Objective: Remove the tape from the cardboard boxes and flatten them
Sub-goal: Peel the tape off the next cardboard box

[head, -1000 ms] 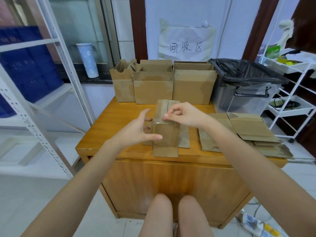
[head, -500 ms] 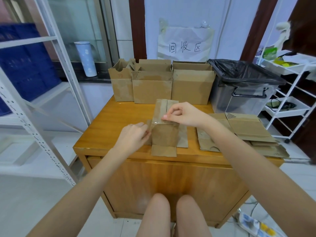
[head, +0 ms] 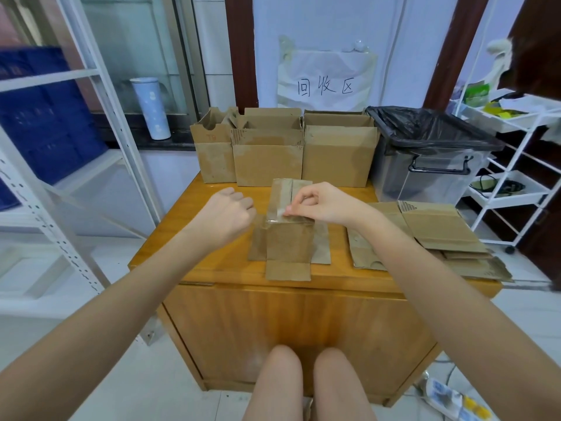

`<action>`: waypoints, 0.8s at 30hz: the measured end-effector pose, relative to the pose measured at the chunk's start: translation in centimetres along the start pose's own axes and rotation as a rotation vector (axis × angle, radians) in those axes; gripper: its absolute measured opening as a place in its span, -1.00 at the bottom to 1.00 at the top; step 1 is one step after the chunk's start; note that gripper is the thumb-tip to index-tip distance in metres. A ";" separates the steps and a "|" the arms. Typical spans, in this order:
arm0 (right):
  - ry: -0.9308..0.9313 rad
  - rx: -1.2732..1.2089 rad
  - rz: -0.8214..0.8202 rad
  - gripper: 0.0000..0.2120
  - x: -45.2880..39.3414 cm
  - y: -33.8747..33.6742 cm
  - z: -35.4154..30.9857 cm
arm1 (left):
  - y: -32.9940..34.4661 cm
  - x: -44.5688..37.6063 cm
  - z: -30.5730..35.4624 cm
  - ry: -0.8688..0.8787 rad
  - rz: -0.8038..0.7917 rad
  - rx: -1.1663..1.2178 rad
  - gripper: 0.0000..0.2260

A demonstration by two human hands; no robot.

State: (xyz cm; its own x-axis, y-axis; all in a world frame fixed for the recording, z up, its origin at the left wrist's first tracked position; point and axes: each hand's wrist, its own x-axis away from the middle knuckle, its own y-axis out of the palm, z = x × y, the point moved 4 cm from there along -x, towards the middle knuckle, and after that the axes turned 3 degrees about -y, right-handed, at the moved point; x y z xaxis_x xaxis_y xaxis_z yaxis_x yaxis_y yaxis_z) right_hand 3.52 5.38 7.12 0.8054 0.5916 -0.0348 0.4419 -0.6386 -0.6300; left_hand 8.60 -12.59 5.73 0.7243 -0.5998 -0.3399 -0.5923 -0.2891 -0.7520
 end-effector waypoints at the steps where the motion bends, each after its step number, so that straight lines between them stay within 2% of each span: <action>1: 0.000 -0.003 -0.002 -0.73 0.0 0.0 0.1 | -0.2 0.0 -0.3 0.008 0.014 -0.014 -0.77; 6: 0.015 -0.014 0.007 -0.71 -0.2 0.0 0.4 | -0.9 -0.6 -1.2 0.066 0.102 -0.097 -0.74; 12: 0.032 -0.049 -0.013 -0.71 -0.3 0.2 0.8 | -2.7 -1.3 -3.0 0.083 0.198 -0.056 -0.83; 24: -0.001 -0.041 -0.006 -0.69 -0.4 0.1 0.5 | -5.0 -3.4 -3.3 0.169 0.204 -0.115 -0.82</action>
State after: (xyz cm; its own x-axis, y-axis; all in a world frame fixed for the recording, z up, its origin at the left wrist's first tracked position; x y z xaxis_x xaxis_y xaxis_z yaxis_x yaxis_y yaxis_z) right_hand 3.07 5.35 6.63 0.8021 0.5963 -0.0320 0.4626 -0.6544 -0.5981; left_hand 7.92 -11.58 12.47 0.5227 -0.7674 -0.3713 -0.7627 -0.2263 -0.6059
